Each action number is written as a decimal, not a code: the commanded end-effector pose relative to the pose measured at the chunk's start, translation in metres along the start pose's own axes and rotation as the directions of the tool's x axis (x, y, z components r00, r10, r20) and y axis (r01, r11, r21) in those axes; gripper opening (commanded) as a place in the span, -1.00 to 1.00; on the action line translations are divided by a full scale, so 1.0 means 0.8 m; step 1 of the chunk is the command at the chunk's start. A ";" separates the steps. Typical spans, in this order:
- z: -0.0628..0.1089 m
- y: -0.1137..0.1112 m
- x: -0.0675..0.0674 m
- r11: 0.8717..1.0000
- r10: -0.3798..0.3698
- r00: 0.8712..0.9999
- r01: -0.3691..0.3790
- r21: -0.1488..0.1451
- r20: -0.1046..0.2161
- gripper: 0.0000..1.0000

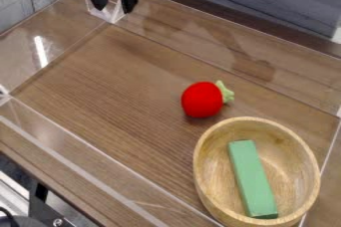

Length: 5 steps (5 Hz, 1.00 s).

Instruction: Move the red object to the right side of the table

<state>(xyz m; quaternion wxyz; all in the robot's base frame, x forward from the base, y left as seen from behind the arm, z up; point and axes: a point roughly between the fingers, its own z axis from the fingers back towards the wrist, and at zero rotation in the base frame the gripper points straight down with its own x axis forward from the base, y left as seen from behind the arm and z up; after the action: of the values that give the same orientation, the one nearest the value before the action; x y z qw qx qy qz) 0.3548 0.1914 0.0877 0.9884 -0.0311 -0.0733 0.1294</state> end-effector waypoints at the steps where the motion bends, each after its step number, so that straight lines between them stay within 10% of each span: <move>1: 0.032 -0.001 0.016 1.000 -0.019 0.997 0.017 0.025 0.074 1.00; 5: 0.044 -0.010 0.018 0.998 -0.048 0.995 0.045 0.031 0.087 1.00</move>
<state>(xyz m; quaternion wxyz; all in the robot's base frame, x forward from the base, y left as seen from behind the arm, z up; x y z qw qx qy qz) 0.3557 0.1859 0.0875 0.9903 -0.0323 -0.0678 0.1172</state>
